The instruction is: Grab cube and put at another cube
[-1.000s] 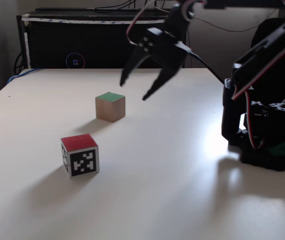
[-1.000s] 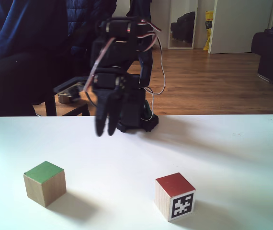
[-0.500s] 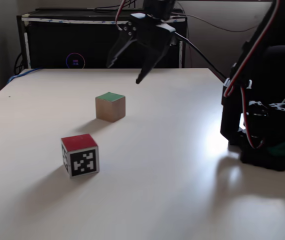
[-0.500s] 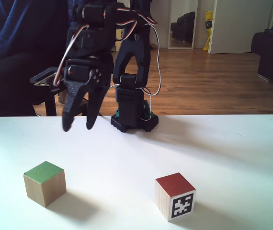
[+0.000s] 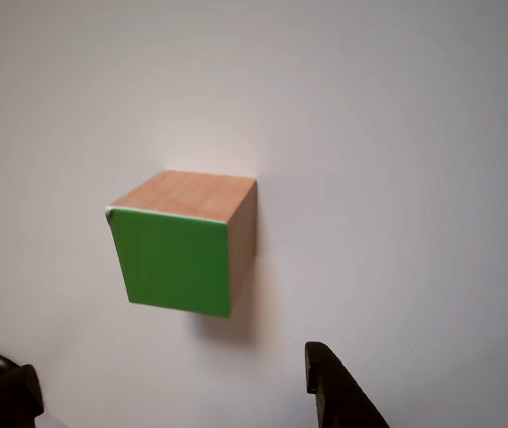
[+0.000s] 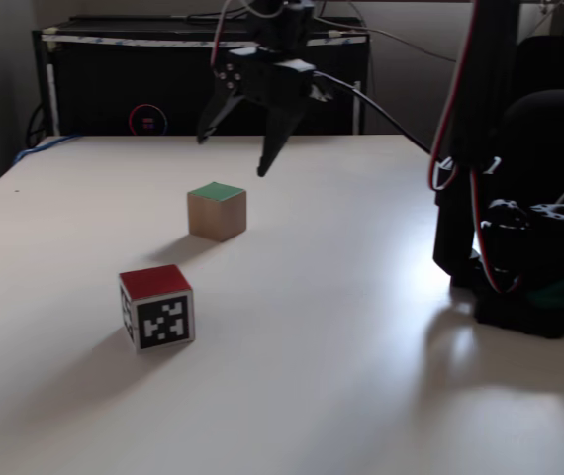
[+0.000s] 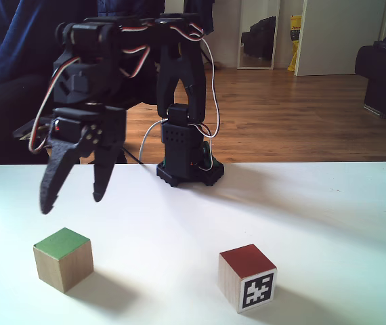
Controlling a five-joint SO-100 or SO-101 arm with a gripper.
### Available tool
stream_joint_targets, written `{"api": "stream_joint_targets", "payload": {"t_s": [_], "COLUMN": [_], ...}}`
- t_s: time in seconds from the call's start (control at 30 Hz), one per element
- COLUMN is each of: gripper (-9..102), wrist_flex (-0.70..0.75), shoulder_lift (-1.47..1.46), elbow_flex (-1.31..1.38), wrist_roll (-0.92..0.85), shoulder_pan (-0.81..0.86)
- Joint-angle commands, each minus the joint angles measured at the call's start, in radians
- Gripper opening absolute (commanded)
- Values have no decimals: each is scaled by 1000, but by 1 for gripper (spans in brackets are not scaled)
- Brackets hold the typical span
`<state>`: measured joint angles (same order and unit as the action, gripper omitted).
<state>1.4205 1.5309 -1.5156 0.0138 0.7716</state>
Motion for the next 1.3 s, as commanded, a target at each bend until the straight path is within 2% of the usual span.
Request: {"api": "stream_joint_targets", "payload": {"t_s": [0.0,0.5,0.83,1.27], "gripper": [45,45,44,43], "wrist_flex": [5,5,9,9], "shoulder_lift": [-23,-307,-325,-416], "elbow_flex": [71,272,267,337], "wrist_roll": [-9,21,41,46], "shoulder_pan": [14,9,-43,-28]}}
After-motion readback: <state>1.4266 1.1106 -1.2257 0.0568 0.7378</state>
